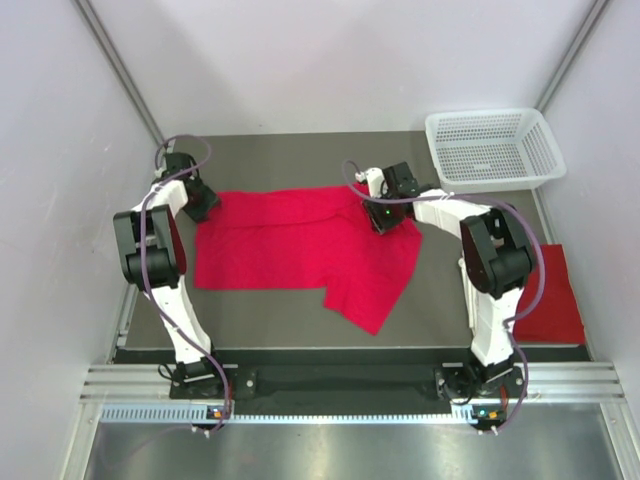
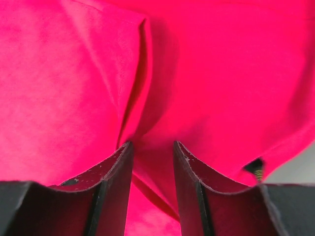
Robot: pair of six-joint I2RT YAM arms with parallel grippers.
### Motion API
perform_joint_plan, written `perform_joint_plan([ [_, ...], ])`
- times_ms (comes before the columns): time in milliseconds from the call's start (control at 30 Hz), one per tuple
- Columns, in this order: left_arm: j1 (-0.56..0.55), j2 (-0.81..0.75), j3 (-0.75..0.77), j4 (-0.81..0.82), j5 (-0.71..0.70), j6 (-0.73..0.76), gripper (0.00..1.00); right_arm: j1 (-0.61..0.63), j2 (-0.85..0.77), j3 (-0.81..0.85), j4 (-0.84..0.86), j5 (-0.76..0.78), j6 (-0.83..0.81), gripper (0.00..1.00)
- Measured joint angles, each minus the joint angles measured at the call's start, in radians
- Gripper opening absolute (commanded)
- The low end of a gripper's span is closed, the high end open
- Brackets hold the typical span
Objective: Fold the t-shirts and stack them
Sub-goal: Fold the tshirt
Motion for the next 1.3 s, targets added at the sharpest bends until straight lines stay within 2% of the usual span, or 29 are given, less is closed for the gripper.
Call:
perform_joint_plan([
  [367, -0.110, -0.135, -0.040, -0.064, -0.032, 0.024, 0.53, 0.069, -0.141, -0.151, -0.024, 0.031, -0.008, 0.36],
  [500, -0.134, -0.169, -0.047, -0.062, -0.025, 0.030, 0.53, 0.079, -0.200, -0.154, -0.012, 0.082, 0.021, 0.39],
  [667, -0.138, -0.169, -0.075, -0.042, 0.036, 0.037, 0.53, 0.054, -0.208, -0.116, -0.012, 0.233, 0.173, 0.38],
  [733, -0.138, -0.152, -0.068, -0.044, 0.040, 0.040, 0.52, 0.036, -0.200, -0.080, -0.029, 0.297, 0.250, 0.34],
  [833, -0.138, -0.087, -0.021, -0.055, 0.061, 0.043, 0.46, -0.001, -0.189, -0.039, -0.051, 0.353, 0.396, 0.28],
  [967, -0.159, -0.060, -0.038, -0.033, 0.161, 0.045, 0.50, -0.043, -0.186, -0.034, -0.100, 0.372, 0.581, 0.26],
  [1100, -0.283, -0.091, -0.104, 0.049, 0.240, 0.036, 0.52, -0.060, -0.183, -0.037, -0.129, 0.367, 0.700, 0.26],
  [1300, -0.542, -0.123, -0.204, 0.256, 0.365, -0.035, 0.53, -0.060, -0.183, -0.129, -0.106, 0.343, 0.844, 0.25],
])
